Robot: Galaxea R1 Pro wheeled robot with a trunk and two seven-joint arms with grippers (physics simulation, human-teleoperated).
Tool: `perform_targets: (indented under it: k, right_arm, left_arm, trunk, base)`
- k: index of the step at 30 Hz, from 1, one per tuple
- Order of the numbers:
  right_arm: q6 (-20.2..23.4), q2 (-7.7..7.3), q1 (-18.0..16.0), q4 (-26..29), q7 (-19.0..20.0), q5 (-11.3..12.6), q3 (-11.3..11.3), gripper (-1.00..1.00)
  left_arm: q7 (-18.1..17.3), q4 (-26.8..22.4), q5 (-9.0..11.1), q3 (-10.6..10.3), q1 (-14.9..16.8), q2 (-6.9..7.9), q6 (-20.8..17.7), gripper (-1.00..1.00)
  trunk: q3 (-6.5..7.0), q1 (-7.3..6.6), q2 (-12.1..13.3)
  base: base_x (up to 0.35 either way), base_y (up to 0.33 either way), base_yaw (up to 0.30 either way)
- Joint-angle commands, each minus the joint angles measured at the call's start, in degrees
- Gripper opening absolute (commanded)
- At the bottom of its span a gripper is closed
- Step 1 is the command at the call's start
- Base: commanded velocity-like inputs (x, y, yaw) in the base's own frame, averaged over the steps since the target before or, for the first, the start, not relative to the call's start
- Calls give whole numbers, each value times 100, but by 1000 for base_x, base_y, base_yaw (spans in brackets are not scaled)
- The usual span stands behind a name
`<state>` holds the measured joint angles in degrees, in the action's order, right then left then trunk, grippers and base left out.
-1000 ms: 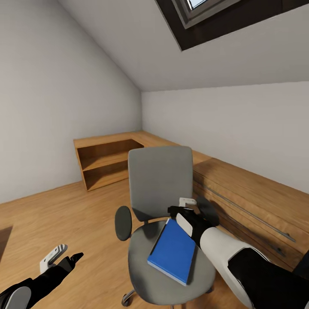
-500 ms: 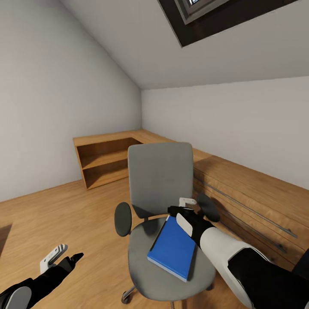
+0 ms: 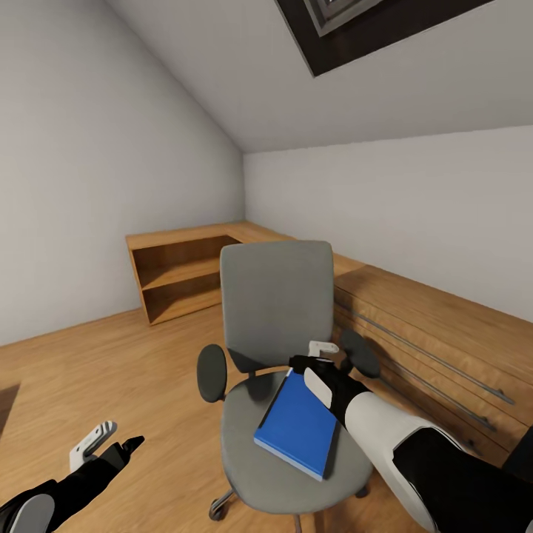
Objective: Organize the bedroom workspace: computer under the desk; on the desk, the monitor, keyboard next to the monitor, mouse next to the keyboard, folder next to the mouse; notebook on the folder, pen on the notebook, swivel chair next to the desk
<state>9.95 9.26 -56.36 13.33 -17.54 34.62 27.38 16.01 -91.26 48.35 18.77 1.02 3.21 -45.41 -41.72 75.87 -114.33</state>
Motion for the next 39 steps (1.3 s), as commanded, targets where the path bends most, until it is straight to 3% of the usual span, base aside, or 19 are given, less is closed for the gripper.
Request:
perform_targets:
  k: [1,31,36,39]
  right_arm:
    - [33,-3,-2,11,-39,34,48,100]
    - [45,36,5,19,-27,38,102,100]
    - [62,74,12,20,3,37,116,100]
    - [67,74,18,20,259,22,118,100]
  left_arm:
    - [42,-6,62,2,4,0,-23,100]
    - [67,-6,61,37,4,19,-38,100]
    - [75,-6,61,39,4,16,-38,100]
    - [77,-6,61,39,4,19,-38,100]
  trunk:
    - [-6,-1,-3]
    - [-6,-1,-3]
    - [-96,109,-203]
    - [-150,175,-324]
  base:
    - [0,0,0]
    - [0,24,0]
    - [0,0,0]
    - [0,0,0]
